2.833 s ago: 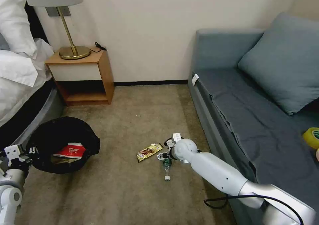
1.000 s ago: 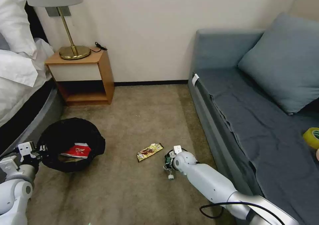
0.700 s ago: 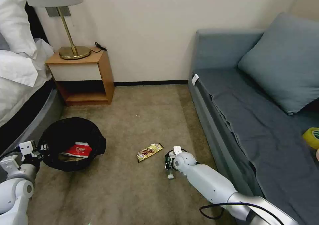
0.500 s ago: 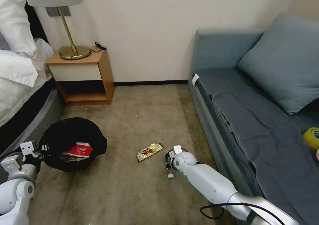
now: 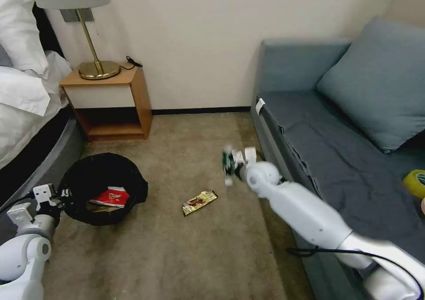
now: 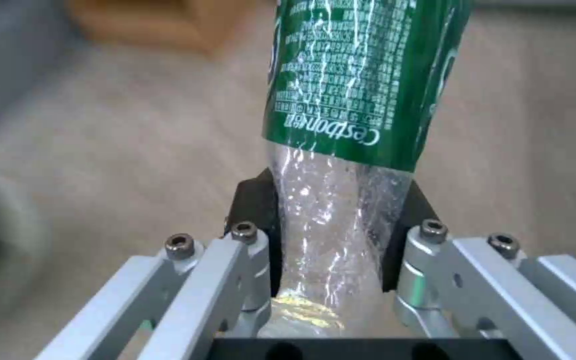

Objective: Pick up the trash bin, then pick up the garbage on the floor and place it into the trash bin.

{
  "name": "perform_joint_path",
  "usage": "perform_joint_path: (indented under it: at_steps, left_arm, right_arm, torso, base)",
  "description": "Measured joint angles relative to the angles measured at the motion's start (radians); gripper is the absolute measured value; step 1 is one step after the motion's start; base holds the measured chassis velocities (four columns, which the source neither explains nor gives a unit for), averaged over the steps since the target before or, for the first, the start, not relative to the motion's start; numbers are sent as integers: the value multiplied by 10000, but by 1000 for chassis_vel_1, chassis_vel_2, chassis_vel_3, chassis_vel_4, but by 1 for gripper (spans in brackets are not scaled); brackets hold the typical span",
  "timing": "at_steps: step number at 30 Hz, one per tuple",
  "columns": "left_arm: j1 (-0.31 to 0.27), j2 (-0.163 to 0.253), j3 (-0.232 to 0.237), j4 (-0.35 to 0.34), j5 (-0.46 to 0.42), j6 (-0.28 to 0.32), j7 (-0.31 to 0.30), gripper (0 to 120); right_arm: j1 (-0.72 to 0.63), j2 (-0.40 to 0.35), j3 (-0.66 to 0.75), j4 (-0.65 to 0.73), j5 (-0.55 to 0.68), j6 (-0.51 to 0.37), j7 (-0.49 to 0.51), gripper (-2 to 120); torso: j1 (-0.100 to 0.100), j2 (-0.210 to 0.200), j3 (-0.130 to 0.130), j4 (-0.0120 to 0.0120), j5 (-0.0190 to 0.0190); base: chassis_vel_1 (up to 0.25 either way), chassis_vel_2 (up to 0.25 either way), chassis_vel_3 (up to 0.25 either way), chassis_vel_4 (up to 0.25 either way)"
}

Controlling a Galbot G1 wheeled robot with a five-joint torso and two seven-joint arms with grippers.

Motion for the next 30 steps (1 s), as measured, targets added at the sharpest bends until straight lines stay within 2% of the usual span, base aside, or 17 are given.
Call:
perform_joint_path:
  at_steps: [4,6,8,10,12,19,30]
  left_arm:
    - [40,-118,193,-218,-35,81,-63,4]
    - [47,-125,209,-235,-36,87,-64,4]
    - [148,-177,393,-496,-63,165,-91,4]
    - [160,-181,422,-533,-65,177,-105,4]
    - [155,-211,513,-677,-74,235,-157,4]
    - [171,-265,494,-810,-316,302,-196,4]
    - [349,-168,396,-819,-686,281,-150,4]
  right_arm:
    - [938,719,-1206,1152,-349,1131,-268,23]
    - [1013,787,-1321,1198,-373,1222,-298,23]
    - [1766,1706,-2500,1173,-662,2008,-586,23]
    - [1902,1873,-2690,1079,-703,2119,-617,23]
    - [2330,2485,-3394,634,-809,2386,-778,23]
    - [2430,3334,-4578,-243,-1195,2555,-1034,23]
    - [2037,3967,-5198,-972,-1436,2601,-1002,23]
  torso:
    - [0,0,0,6,-2]
    - [0,0,0,7,-2]
    - [0,0,0,9,-3]
    - [0,0,-1,7,-4]
    - [0,0,0,8,-5]
    - [0,0,0,3,-3]
    - [0,0,0,5,-1]
  base:
    - [0,0,0,0]
    - [0,0,0,0]
    - [0,0,0,0]
    - [0,0,0,0]
    - [0,0,0,0]
    - [0,0,0,0]
    - [0,0,0,0]
